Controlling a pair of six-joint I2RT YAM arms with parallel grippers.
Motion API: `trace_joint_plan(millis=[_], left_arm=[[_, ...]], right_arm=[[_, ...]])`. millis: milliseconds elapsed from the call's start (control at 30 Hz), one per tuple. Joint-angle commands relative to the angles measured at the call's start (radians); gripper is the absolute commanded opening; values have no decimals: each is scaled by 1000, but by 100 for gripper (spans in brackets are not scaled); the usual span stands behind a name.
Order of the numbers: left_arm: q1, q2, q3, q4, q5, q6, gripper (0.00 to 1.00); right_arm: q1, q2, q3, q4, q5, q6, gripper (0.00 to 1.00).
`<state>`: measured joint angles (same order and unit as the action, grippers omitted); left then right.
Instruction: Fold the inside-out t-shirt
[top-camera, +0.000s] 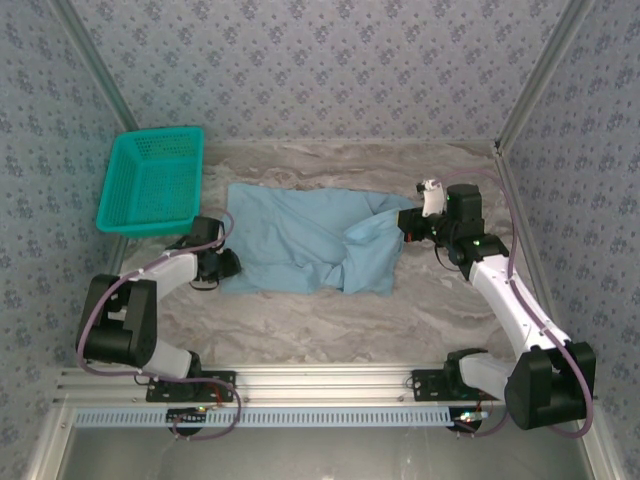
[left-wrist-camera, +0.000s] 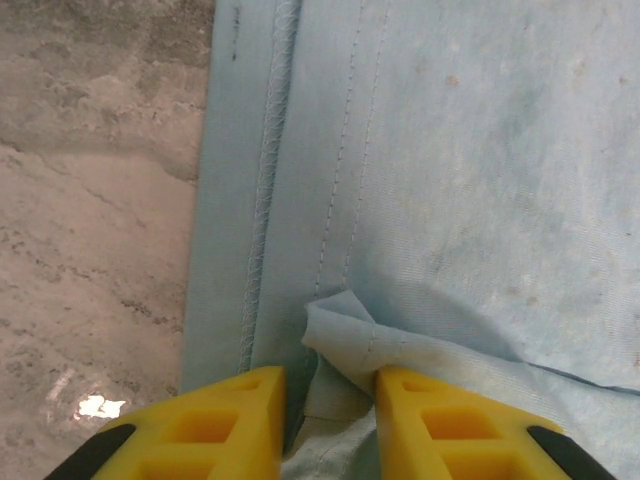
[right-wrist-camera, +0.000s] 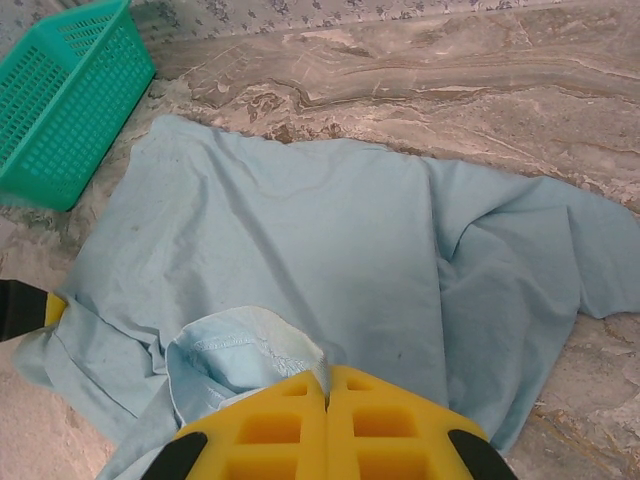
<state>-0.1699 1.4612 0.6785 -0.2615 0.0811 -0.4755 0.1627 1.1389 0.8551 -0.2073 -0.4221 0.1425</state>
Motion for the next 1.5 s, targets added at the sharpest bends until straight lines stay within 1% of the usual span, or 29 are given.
trace_joint_plan(millis=[0,233,400,467,600,667,767,900,933,1100,1300,1467], left_arm=[[2,-6,-9,-11,-6,1,23],[3,-52,-10,-7,-17,5,7],[3,-116,-2,-26,-39,-3,0],[2,-159,5,-42,-50,-4,0],[4,-251,52,-112,-78,7,0],[4,-312,104,-156,-81,12,0],[7,-406,193,-194,-81,2,0],[28,-513,316,-202,-81,-24,0],[38,-534,354,-206,-81,-29,0],[47,-575,544,-267,-76,3,0],[47,-629,715,-330,-70,49,0],[47,-663,862,-373,-53,44,0]], right_arm=[[7,3,-2,-6,13,5,0],[7,-3,8,-10,23,6,0],[7,-37,25,-23,74,10,0],[6,-57,43,-60,108,11,0],[-19,-102,95,-105,266,7,0],[-51,-131,131,-108,321,18,0],[-113,-160,201,-90,354,35,0],[-173,-166,328,-82,338,39,0],[-181,-168,389,-85,327,33,0],[-184,-203,532,-90,227,16,0],[-184,-291,699,-200,204,-16,0],[-184,-299,941,-329,218,-33,0]])
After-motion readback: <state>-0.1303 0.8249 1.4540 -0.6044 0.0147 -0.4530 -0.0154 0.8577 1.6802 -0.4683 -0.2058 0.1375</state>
